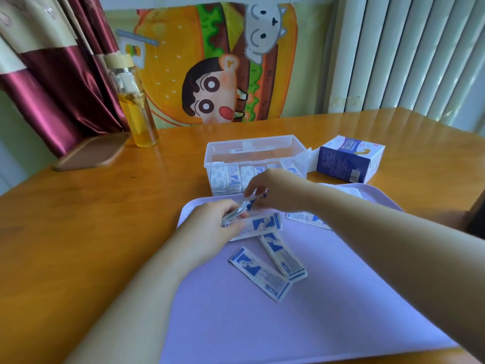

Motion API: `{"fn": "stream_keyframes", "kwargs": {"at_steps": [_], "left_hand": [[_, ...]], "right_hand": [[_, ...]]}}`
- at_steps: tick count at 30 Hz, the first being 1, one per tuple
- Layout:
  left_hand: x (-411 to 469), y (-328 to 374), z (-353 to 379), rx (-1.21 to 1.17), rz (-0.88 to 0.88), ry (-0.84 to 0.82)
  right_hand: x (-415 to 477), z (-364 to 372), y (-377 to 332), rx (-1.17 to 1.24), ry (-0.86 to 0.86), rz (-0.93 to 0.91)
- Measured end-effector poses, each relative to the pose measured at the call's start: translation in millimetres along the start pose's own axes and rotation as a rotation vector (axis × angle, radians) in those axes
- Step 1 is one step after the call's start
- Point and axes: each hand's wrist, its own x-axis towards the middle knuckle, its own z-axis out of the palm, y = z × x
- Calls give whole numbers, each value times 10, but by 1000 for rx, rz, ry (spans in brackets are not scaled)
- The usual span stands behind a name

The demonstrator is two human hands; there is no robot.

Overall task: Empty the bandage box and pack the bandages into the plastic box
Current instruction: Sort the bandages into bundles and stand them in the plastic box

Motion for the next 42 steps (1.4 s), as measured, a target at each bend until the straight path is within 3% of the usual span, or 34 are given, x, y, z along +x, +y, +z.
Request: {"fn": "stream_keyframes", "kwargs": {"at_steps": [3,10,15,20,22,24,28,35,38,42], "left_hand": [[38,-34,-27,7,-39,75],[184,35,-187,-140,-129,47],[418,39,-119,-31,-137,39],[445,-27,-86,60,-107,137],[366,-6,-170,33,-29,26],[257,34,-254,10,18,-202],[110,133,-246,213,17,-555],[76,182,-119,325,16,-624],[80,160,-148,293,8,-614],[135,28,-295,230,-41,-431]], "right_hand": [[-28,2,106,75,66,18],[-47,-60,169,141,36,90],[-283,-220,93,7,240,135],[-620,-175,-226,-275,-268,200],[-637,-124,-273,-330,-306,181],[-593,-133,-273,-331,-344,164],[-489,-194,-173,-386,-447,143],[-495,-208,62,-202,-381,188],[-539,-224,194,60,-338,253],[-612,-280,303,284,-350,289]]}}
